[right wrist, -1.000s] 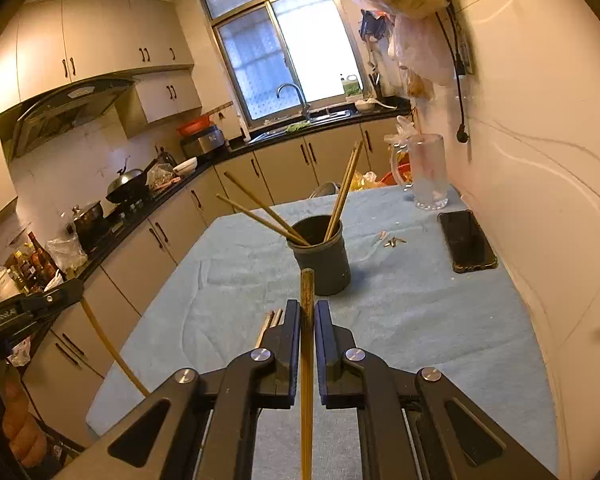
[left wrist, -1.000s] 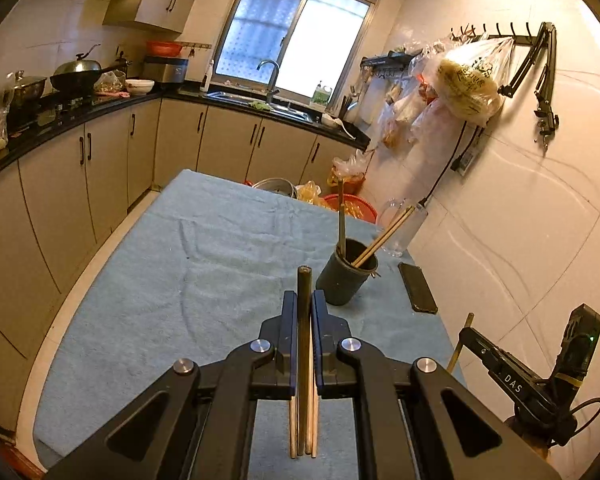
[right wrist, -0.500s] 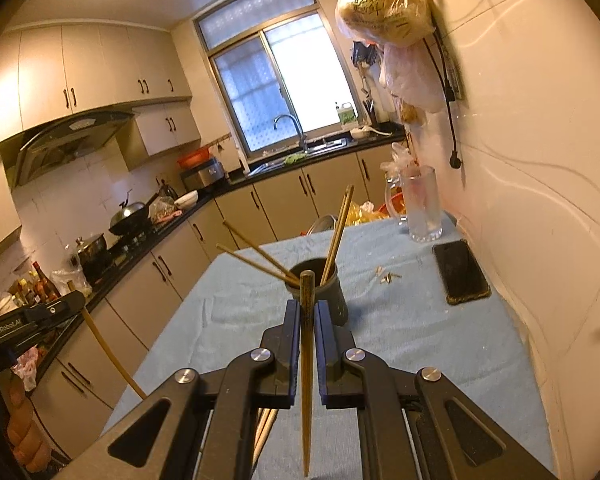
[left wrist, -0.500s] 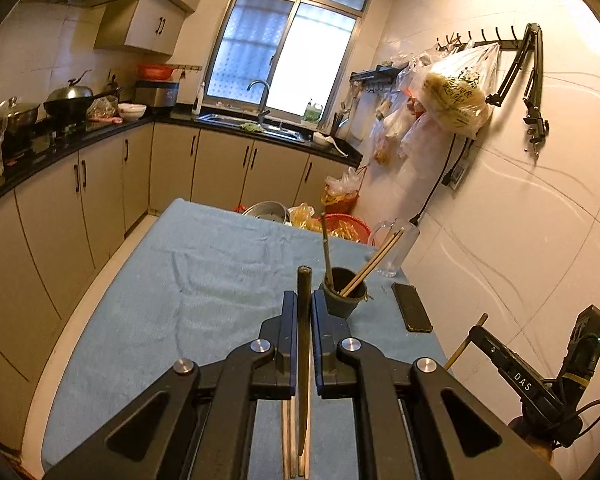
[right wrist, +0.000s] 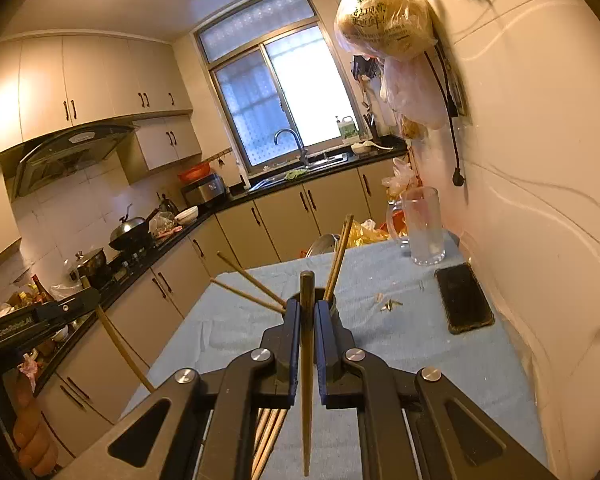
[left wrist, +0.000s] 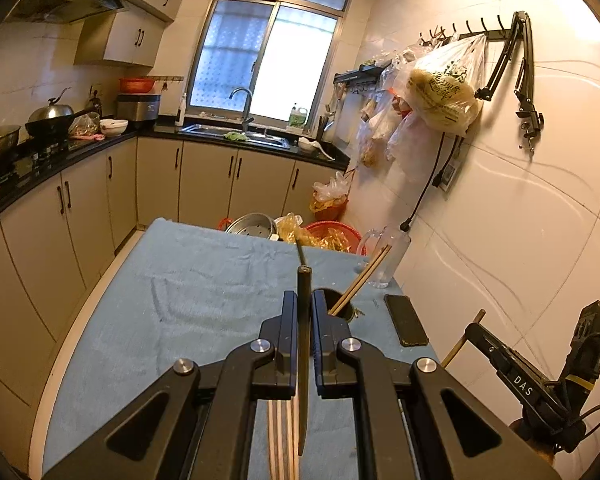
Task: Organize utensils
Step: 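Lower the left gripper's chopstick into the black cup while the right gripper inserts its own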
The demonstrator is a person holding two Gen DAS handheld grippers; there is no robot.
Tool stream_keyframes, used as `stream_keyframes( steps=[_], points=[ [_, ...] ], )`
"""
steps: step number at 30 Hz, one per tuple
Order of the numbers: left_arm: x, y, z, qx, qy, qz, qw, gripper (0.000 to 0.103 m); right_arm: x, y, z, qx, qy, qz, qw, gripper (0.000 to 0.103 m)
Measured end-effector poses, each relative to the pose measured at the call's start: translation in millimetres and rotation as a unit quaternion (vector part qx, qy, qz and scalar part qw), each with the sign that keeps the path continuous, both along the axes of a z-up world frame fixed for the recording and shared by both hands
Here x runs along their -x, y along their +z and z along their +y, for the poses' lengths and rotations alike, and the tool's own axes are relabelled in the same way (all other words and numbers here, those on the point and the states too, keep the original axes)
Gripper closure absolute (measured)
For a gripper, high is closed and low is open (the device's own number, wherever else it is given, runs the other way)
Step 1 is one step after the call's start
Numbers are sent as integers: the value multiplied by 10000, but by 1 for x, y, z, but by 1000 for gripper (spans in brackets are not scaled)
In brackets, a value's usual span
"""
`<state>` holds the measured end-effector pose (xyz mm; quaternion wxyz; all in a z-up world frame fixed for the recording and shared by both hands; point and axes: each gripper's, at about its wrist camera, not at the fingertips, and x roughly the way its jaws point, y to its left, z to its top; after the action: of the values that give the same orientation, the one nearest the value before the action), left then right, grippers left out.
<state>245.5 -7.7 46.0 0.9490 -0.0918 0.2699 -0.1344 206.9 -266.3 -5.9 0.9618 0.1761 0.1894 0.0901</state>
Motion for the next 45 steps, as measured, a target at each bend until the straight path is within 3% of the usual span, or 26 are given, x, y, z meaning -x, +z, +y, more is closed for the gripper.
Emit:
stream_keyframes(
  steps=[15, 24, 33, 45],
  points=[
    [-65, 33, -28, -36, -85, -428, 9990, 96, -44, 40, -11, -93, -38, -423, 9991, 95],
    [-102, 51, -48, 43, -56, -980, 9952, 96, -85, 66, -17, -196, -171, -720, 9971, 95],
    [-138, 29, -72, 3, 40, -939, 9956, 96, -124, 66, -18, -272, -391, -874, 9950, 95],
    [-158, -7, -91, -149, -37, -623, 9979, 96, -160, 24, -22, -430, -415, -455, 9972, 95]
  ],
)
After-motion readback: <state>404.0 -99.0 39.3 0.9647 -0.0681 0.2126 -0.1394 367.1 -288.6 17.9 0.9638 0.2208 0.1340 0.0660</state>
